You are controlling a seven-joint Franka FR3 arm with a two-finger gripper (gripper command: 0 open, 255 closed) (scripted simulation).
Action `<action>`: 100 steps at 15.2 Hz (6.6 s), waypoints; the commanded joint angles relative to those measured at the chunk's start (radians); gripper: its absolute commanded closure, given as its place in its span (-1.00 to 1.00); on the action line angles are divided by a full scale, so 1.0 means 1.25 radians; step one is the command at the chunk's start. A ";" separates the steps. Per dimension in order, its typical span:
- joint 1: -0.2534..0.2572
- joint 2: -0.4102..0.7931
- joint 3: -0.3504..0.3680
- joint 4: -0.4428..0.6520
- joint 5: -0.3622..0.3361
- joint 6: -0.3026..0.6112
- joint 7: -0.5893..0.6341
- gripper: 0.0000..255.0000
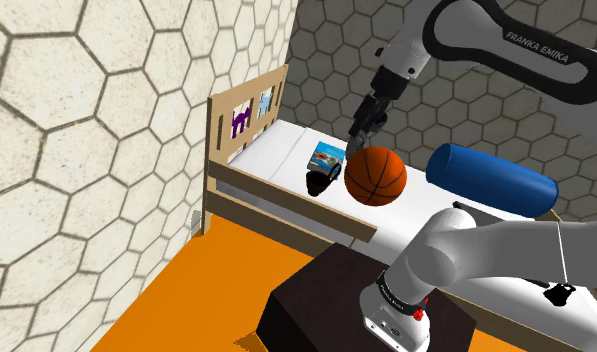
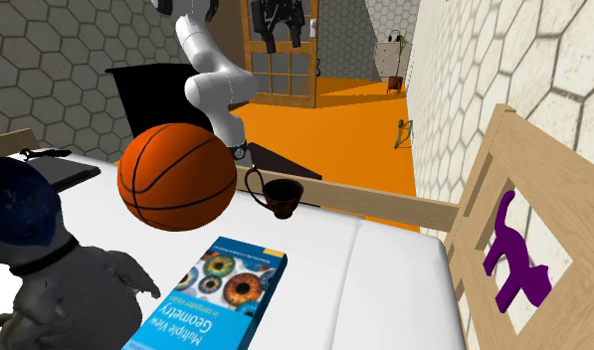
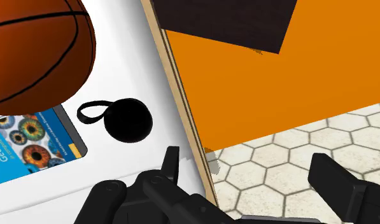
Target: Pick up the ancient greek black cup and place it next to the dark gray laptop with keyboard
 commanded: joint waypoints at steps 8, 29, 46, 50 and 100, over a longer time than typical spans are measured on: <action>-0.002 0.098 -0.137 -0.057 -0.010 0.119 -0.163 -1.00; 0.053 0.721 -0.448 0.113 0.275 0.297 -0.745 -1.00; 0.063 0.746 -0.433 0.070 0.310 0.358 -0.766 1.00; 0.063 0.746 -0.433 0.070 0.310 0.358 -0.766 1.00; 0.029 0.451 -0.448 0.249 0.100 -0.027 -0.575 1.00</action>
